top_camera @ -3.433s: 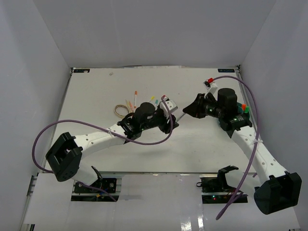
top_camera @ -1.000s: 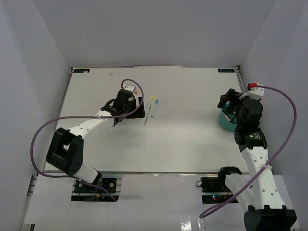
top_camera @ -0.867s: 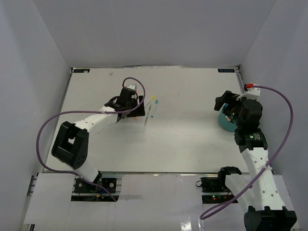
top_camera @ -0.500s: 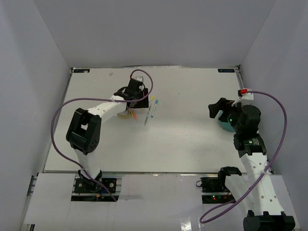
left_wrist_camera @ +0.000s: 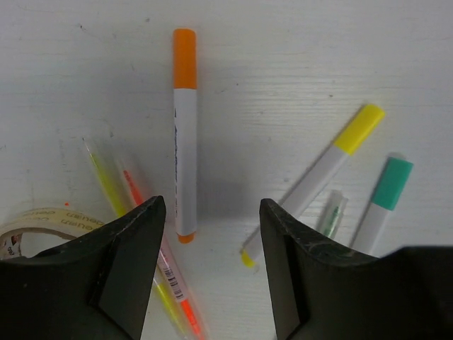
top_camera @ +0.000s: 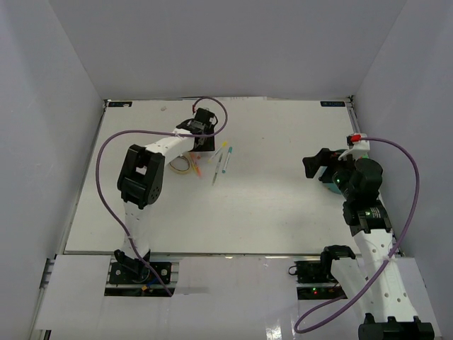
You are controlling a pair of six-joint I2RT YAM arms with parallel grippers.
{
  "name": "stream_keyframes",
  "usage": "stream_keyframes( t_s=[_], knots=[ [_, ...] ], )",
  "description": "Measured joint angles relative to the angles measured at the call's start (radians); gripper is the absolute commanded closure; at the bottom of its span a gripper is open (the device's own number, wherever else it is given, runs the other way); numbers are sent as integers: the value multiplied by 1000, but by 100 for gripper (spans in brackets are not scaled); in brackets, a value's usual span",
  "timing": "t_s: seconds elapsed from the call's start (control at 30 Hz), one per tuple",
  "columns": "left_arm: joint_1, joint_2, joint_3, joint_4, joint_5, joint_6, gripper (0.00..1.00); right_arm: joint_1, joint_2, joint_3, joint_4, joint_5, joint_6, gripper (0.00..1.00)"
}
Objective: Sort the stationery into containers
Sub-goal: Pick up the pen from the center of the board.
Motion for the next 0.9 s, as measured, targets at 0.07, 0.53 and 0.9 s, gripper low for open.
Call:
stream_keyframes(
  t_s=[0.07,0.53,0.9],
  knots=[
    [8,15,1,-14,-2,-2,35,0,-3,-4,2,-3,0,11],
    [19,77,42,-43,11,7,52,1,-37,-16,2,-16,0,11],
    [19,85,55,-29,52,39,98,1,-46,-26,-2,-37,0,11]
  ],
)
